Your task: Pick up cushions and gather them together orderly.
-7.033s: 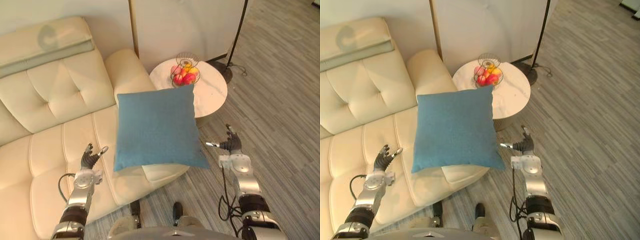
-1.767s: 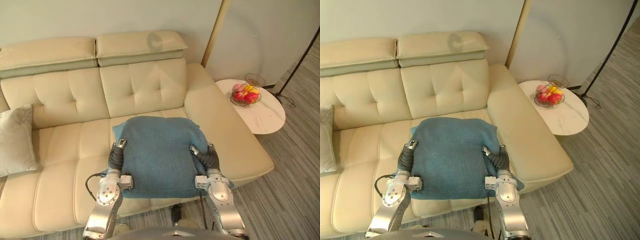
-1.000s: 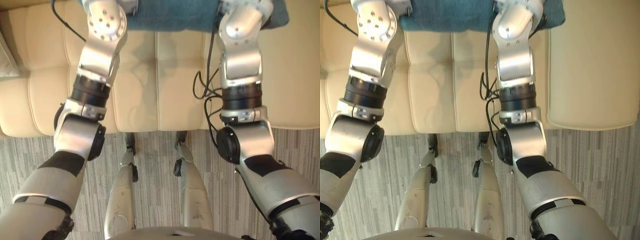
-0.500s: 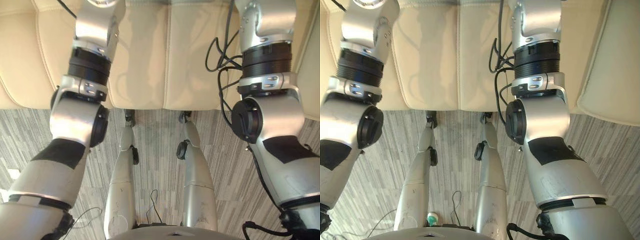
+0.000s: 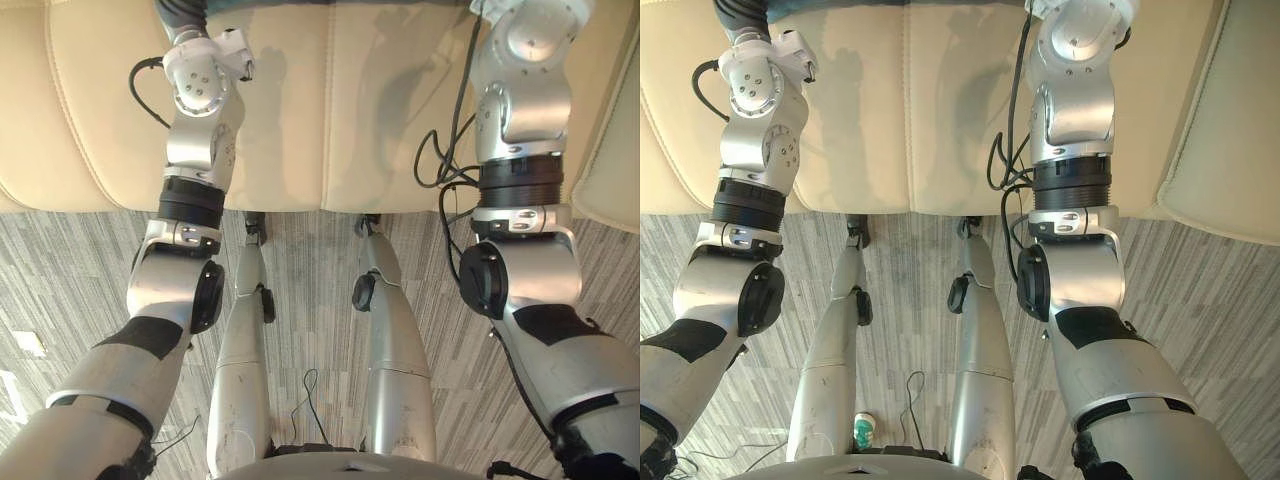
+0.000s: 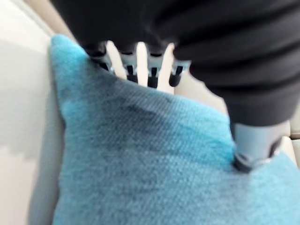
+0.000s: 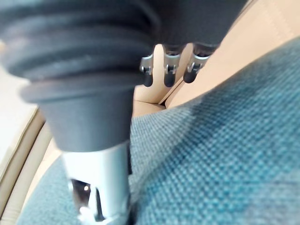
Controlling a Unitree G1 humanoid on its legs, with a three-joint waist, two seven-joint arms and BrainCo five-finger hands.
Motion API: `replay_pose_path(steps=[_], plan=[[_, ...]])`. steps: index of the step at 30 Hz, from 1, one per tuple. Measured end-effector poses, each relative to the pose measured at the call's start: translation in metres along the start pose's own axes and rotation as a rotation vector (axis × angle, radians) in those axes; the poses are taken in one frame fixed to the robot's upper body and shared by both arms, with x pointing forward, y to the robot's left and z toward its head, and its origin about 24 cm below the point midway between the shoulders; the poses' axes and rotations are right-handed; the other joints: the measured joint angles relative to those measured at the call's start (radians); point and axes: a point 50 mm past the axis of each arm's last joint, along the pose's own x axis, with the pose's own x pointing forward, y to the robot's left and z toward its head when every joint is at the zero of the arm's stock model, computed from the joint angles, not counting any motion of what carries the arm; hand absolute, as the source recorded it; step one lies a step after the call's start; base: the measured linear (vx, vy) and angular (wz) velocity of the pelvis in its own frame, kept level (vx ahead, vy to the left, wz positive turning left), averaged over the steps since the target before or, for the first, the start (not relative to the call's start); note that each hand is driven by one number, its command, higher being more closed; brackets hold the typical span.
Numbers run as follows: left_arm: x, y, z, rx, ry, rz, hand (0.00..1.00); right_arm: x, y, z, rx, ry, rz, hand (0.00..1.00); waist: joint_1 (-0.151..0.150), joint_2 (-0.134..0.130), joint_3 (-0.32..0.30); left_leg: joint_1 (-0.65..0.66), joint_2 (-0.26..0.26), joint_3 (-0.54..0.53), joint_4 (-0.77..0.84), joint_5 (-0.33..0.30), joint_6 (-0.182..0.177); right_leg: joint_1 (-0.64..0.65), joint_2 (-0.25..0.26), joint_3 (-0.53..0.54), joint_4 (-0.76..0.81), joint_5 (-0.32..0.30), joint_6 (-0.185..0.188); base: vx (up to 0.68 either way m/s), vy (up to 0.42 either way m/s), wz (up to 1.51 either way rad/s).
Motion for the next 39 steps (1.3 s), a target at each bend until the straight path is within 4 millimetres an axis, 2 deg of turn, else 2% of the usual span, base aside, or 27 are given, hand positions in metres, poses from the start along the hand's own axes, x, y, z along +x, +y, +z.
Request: replay_pose_path(steps=[2,5,7,8,9,11,15,17,20,22,23,25,26,27,29,30,33,34,36,39], plan=[[-0.003,0.01,-0.001,-0.001,-0.01,0.016,0.0,-0.004,-0.011,-0.006,0.001,0.004,-0.02,0.0,0.0,-0.002,0.001,0.008,0.001,0.01,0.03,-0.006,0.003,0.009,-0.001,0.006,0.031,-0.014,-0.003,-0.02,-0.037,0.05],[-0.009,0.041,-0.008,0.02,-0.015,0.075,0.0,-0.013,-0.031,-0.019,0.002,0.029,-0.029,0.0,-0.003,-0.009,0.005,0.045,0.009,0.013,0.105,-0.056,0.007,0.047,0.0,0.018,0.095,-0.054,-0.003,-0.06,-0.071,-0.01],[-0.012,0.054,-0.01,0.04,-0.02,0.095,0.0,-0.017,-0.04,-0.022,0.004,0.029,-0.031,0.0,-0.001,-0.009,0.005,0.057,0.013,0.014,0.134,-0.074,0.008,0.066,0.002,0.021,0.109,-0.065,-0.002,-0.06,-0.082,-0.07],[-0.017,0.073,-0.007,0.05,-0.049,0.124,0.0,-0.023,-0.058,-0.024,-0.007,0.006,-0.037,0.0,0.0,-0.01,0.006,0.08,0.019,0.015,0.167,-0.1,0.015,0.096,0.005,0.022,0.122,-0.086,0.006,-0.05,-0.07,-0.07],[-0.02,0.084,-0.005,0.055,-0.068,0.138,0.0,-0.026,-0.07,-0.024,-0.014,-0.008,-0.044,0.0,0.0,-0.01,0.005,0.093,0.021,0.015,0.178,-0.111,0.02,0.114,0.005,0.022,0.125,-0.092,0.008,-0.05,-0.102,-0.08],[-0.035,0.115,-0.009,0.074,-0.081,0.194,0.0,-0.04,-0.11,-0.033,-0.043,-0.006,-0.108,0.0,0.0,-0.011,0.006,0.15,0.026,0.017,0.197,-0.129,0.021,0.174,0.006,0.02,0.133,-0.111,0.002,0.01,-0.055,-0.06],[-0.067,0.157,-0.015,0.122,-0.081,0.257,0.0,-0.072,-0.149,-0.043,-0.128,0.006,-0.092,0.0,-0.004,-0.011,0.005,0.232,0.028,0.027,0.198,-0.146,0.022,0.255,0.007,0.02,0.127,-0.122,0.009,0.06,-0.033,-0.06],[-0.084,0.17,-0.024,0.145,-0.043,0.262,0.0,-0.089,-0.158,-0.05,-0.162,0.048,-0.046,0.0,-0.004,-0.011,0.005,0.273,0.031,0.029,0.205,-0.156,0.021,0.3,0.009,0.018,0.125,-0.122,0.016,0.08,-0.023,-0.08],[-0.134,0.187,-0.053,0.129,0.104,0.269,0.0,-0.136,-0.173,-0.076,-0.212,0.215,0.032,0.0,0.003,-0.016,-0.001,0.383,0.041,0.033,0.243,-0.211,0.02,0.423,0.017,0.016,0.125,-0.151,0.02,0.1,-0.015,-0.12],[-0.177,0.199,-0.078,0.138,0.254,0.298,0.0,-0.178,-0.181,-0.096,-0.23,0.38,0.098,0.0,0.003,-0.027,-0.05,0.432,0.048,0.039,0.273,-0.255,0.027,0.482,0.022,0.017,0.122,-0.174,0.028,0.12,-0.002,-0.13],[-0.188,0.201,-0.084,0.141,0.296,0.297,0.0,-0.188,-0.184,-0.1,-0.234,0.421,0.113,0.0,0.004,-0.03,-0.055,0.452,0.048,0.04,0.274,-0.262,0.028,0.503,0.022,0.017,0.12,-0.179,0.027,0.12,0.013,-0.06],[-0.24,0.212,-0.119,0.169,0.536,0.289,0.0,-0.24,-0.197,-0.127,-0.283,0.658,0.182,0.0,0.003,-0.04,-0.113,0.532,0.048,0.047,0.282,-0.295,0.03,0.59,0.025,0.016,0.102,-0.201,0.031,0.12,0.02,-0.06],[-0.248,0.213,-0.125,0.178,0.581,0.284,0.0,-0.249,-0.2,-0.132,-0.296,0.699,0.194,0.0,0.004,-0.042,-0.121,0.549,0.048,0.05,0.281,-0.3,0.031,0.607,0.025,0.016,0.098,-0.203,0.032,0.09,0.021,-0.08],[-0.265,0.215,-0.136,0.199,0.668,0.266,0.0,-0.266,-0.205,-0.141,-0.323,0.78,0.216,0.0,0.005,-0.044,-0.131,0.587,0.048,0.055,0.283,-0.31,0.033,0.647,0.025,0.017,0.093,-0.199,0.035,0.09,0.038,-0.1],[-0.313,0.223,-0.159,0.249,0.891,0.242,0.0,-0.319,-0.22,-0.162,-0.352,1.029,0.235,0.0,0.006,-0.045,-0.194,0.659,0.048,0.066,0.282,-0.338,0.038,0.724,0.027,0.019,0.067,-0.204,0.041,0.1,0.049,-0.11],[-0.321,0.225,-0.163,0.259,0.933,0.239,0.0,-0.329,-0.223,-0.165,-0.356,1.076,0.234,0.0,0.007,-0.045,-0.201,0.677,0.048,0.068,0.28,-0.343,0.039,0.744,0.027,0.019,0.06,-0.206,0.041,0.1,0.054,-0.07],[-0.371,0.237,-0.182,0.33,1.174,0.247,0.0,-0.38,-0.242,-0.177,-0.431,1.311,0.239,0.0,0.006,-0.045,-0.266,0.745,0.049,0.085,0.259,-0.36,0.037,0.82,0.028,0.018,0.011,-0.21,0.045,0.07,0.055,-0.11],[-0.381,0.24,-0.184,0.348,1.223,0.249,0.0,-0.389,-0.246,-0.178,-0.453,1.352,0.243,0.0,0.007,-0.044,-0.278,0.762,0.049,0.091,0.25,-0.362,0.038,0.835,0.029,0.018,-0.005,-0.205,0.047,0.07,0.044,-0.19],[-0.414,0.247,-0.188,0.405,1.378,0.249,0.0,-0.417,-0.266,-0.177,-0.506,1.494,0.202,0.0,0.005,-0.04,-0.319,0.811,0.048,0.104,0.212,-0.362,0.037,0.895,0.035,0.02,-0.076,-0.177,0.053,0.08,0.046,-0.16],[-0.433,0.255,-0.187,0.431,1.461,0.274,0.0,-0.438,-0.286,-0.173,-0.542,1.605,0.128,0.0,0.006,-0.042,-0.347,0.857,0.045,0.117,0.172,-0.355,0.028,0.947,0.042,0.026,-0.149,-0.142,0.055,0.1,0.036,-0.13]])
